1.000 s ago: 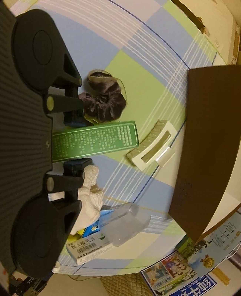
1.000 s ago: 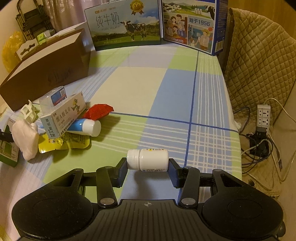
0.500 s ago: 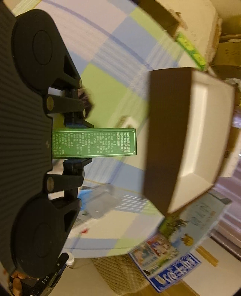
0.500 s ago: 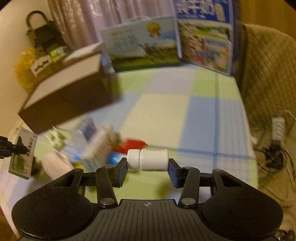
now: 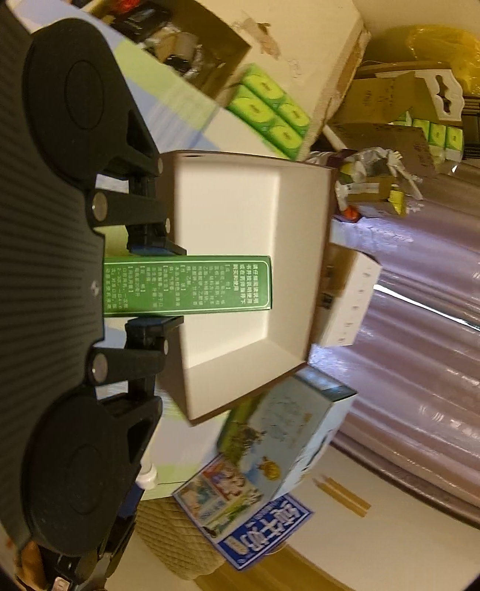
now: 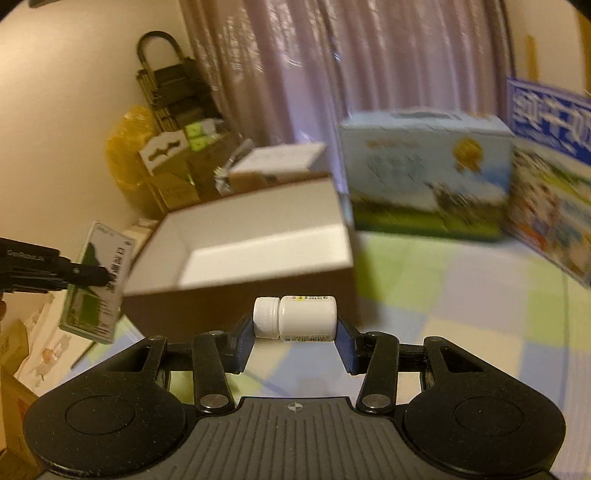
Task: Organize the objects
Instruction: 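Carry the pill bottle and mouthwash box with both tools into the brown box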
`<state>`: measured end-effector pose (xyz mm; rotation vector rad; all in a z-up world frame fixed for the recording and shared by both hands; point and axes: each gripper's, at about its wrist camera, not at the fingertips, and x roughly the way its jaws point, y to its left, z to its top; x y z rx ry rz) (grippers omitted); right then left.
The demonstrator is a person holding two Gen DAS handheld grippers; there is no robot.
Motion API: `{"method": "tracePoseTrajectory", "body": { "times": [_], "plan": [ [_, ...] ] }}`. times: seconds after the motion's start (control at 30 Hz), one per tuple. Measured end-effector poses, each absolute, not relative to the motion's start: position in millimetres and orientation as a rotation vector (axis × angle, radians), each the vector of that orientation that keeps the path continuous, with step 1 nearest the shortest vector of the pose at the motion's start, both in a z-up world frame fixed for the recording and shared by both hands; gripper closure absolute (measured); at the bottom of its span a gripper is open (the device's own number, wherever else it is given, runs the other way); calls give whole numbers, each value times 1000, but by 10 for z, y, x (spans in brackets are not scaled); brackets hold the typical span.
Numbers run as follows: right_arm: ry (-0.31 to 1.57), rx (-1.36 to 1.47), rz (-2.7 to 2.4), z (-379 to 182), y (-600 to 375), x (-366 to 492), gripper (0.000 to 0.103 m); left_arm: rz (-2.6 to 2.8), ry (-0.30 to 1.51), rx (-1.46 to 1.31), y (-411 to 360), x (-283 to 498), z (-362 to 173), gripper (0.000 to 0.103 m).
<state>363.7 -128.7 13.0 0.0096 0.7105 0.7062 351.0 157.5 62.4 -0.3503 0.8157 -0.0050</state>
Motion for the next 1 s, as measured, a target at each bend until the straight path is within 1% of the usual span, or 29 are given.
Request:
{"method": "tracePoseTrajectory", "body": {
  "times": [0.17, 0.37, 0.67, 0.87, 1.0],
  "plan": [
    [688, 2, 735, 201, -781, 3930, 59, -3, 796, -334, 1663, 3943, 695, 78],
    [718, -38, 745, 95, -248, 4274, 59, 16, 820, -320, 1723, 4389, 574, 78],
    [868, -119, 710, -428, 195, 4644, 59, 80, 951, -326, 1939, 4811, 64, 78],
    [968, -190, 616, -730, 212, 4936, 59, 138, 1040, -329, 2062, 4988, -298, 78],
    [986, -203, 576, -793, 143, 5075, 59, 150, 1067, -323, 2103, 5056, -428, 77]
  ]
}}
